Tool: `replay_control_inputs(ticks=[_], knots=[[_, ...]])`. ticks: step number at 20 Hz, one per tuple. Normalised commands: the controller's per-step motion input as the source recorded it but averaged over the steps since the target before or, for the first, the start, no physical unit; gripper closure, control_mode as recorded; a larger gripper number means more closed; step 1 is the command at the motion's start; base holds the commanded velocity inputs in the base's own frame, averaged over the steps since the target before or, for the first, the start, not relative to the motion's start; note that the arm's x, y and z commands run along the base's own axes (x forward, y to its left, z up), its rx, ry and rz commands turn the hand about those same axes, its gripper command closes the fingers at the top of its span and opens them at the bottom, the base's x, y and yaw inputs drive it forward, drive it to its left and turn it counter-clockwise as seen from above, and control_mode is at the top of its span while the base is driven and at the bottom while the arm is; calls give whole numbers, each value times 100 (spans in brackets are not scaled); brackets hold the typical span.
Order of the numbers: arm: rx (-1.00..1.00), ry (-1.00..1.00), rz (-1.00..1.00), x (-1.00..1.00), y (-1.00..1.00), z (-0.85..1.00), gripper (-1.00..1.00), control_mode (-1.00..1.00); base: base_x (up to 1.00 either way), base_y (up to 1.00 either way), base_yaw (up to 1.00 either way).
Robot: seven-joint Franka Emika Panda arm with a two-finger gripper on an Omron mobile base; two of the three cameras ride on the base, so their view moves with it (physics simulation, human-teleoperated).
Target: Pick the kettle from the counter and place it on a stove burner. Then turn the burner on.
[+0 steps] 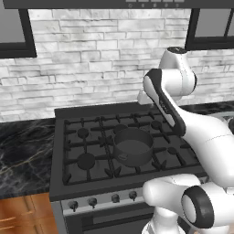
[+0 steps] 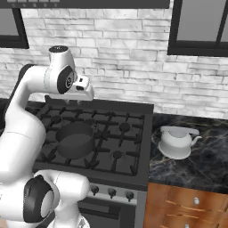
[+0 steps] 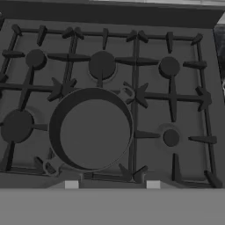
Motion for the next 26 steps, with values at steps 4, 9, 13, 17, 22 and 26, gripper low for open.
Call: replay_control_inputs(ticks=[4, 9, 13, 17, 22, 26], knots=[[1, 0, -6, -7, -18, -8, -100, -100, 0, 0, 0], [6, -1, -25, -4, -38, -6, -100, -100, 0, 0, 0], [14, -2, -34, -7, -64, 0, -100, -100, 0, 0, 0], [22, -1, -40, -7, -73, 0, -100, -100, 0, 0, 0], [34, -3, -40, -20, -84, 0, -100, -100, 0, 0, 0], [36, -6, -39, -29, -87, 0, -100, -100, 0, 0, 0]])
